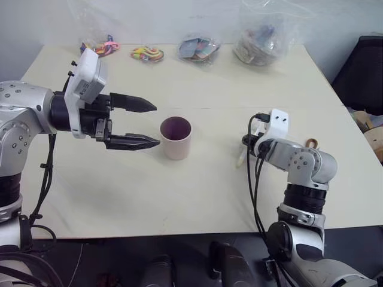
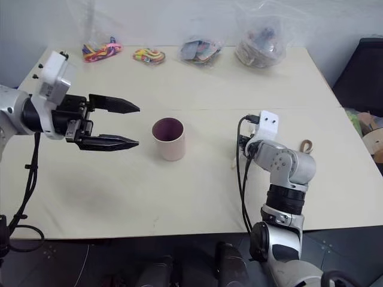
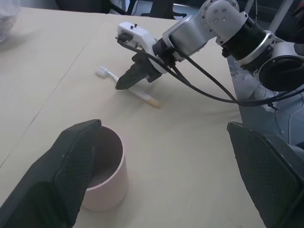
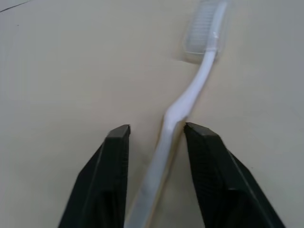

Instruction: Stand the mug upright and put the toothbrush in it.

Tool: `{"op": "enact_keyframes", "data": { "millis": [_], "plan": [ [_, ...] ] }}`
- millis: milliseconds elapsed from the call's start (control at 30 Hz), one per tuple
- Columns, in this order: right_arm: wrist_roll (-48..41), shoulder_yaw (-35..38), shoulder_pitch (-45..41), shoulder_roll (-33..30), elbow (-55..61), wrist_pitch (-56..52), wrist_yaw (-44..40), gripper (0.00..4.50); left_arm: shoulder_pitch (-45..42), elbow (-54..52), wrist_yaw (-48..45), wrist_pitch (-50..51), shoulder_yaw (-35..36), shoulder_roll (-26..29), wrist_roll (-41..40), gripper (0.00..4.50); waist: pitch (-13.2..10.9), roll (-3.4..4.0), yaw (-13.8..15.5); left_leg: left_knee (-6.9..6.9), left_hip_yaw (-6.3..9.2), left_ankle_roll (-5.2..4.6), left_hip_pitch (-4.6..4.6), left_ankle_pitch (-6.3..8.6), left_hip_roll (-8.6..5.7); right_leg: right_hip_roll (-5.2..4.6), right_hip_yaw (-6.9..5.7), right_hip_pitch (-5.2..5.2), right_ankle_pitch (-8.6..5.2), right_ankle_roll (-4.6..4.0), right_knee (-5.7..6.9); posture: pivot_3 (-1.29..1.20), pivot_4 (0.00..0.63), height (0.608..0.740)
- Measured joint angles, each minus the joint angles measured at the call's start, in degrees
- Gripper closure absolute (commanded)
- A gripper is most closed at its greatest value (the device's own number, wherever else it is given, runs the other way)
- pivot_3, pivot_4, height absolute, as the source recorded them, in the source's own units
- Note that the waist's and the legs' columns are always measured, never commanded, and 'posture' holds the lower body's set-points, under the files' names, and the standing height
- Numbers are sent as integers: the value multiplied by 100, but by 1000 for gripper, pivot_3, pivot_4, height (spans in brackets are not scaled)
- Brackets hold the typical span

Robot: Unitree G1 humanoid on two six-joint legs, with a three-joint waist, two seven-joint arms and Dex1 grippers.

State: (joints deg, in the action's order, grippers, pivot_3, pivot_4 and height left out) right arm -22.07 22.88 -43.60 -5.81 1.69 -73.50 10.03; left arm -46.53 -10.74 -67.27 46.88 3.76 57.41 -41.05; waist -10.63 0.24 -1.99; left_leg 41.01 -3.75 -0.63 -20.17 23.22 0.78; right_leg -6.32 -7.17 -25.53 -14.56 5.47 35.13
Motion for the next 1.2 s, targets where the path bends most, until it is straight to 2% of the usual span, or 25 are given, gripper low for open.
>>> {"op": "enact_keyframes", "data": {
  "millis": [67, 100, 233, 367, 467, 667, 800, 1067, 1100, 1200],
  "plan": [
    [3, -6, 8, 3, -16, 15, -48, 4266, -5, -1, 5, 8, -1, -2, 0, 0, 0, 0, -5, 0, 0, 0, 0, 0, 0, 0, 0, 0, 0, 0, 0, 0, 150, 740],
    [4, -13, 16, 2, -18, 27, -75, 4411, -7, -2, 9, 12, -1, -2, -1, 0, 0, 0, -8, 0, 0, 0, 0, 0, 0, 0, 0, 0, 0, 0, 0, 0, 150, 740],
    [56, -143, 28, -81, -148, 251, -307, 4410, -7, -2, 28, 64, 1, -2, -3, 0, 0, 0, -5, 2, -1, 0, 1, 0, -3, -1, 2, 1, 0, 0, 1, 0, 150, 740],
    [-157, -600, -373, -36, -369, 1171, -1398, 4410, 212, -2, 220, 301, 347, 62, -111, 0, -16, 27, -95, -3, -3, 0, 1, 0, -1, 2, 11, -9, 0, 0, 4, 0, 150, 740],
    [-507, -839, -994, 344, -364, 1818, -2075, 4410, 607, -21, 402, 573, 905, 215, -278, 0, -18, 31, -231, -18, 4, 4, 9, -2, 7, 9, 12, -17, -6, -10, 12, 0, 150, 740],
    [-696, -1270, -1561, 1238, -1024, 2905, -2616, 4410, 1703, -346, 758, 847, 1907, 371, -440, 0, -18, 29, -285, -25, 14, 6, 14, -3, -7, -8, 6, -17, -9, -16, 43, 0, 150, 740],
    [-531, -1804, -1584, 1630, -1570, 3618, -2861, 4410, 1947, -651, 1064, 976, 2313, 372, -602, 0, -17, 27, -260, -7, 34, 6, 4, -3, -15, -15, 5, -12, -9, -16, 45, 0, 150, 740],
    [158, -2559, -965, 1562, -1827, 4744, -3262, 4410, 2189, -996, 1411, 1132, 2550, 383, -871, 0, -16, 25, -281, -7, 76, 7, 5, -3, -12, -13, -1, -9, -9, -16, 44, 0, 150, 740],
    [206, -2600, -913, 1530, -1774, 4832, -3280, 3684, 2190, -1010, 1439, 1135, 2554, 388, -903, 0, -16, 26, -282, -7, 80, 7, 5, -3, -12, -12, 0, -10, -9, -17, 44, 0, 150, 740],
    [246, -2645, -864, 1463, -1455, 4993, -3346, 2729, 2190, -1050, 1512, 1134, 2563, 395, -943, 0, -16, 26, -282, -7, 84, 7, 6, -3, -12, -12, 0, -10, -9, -17, 44, 0, 150, 740]
  ]
}}
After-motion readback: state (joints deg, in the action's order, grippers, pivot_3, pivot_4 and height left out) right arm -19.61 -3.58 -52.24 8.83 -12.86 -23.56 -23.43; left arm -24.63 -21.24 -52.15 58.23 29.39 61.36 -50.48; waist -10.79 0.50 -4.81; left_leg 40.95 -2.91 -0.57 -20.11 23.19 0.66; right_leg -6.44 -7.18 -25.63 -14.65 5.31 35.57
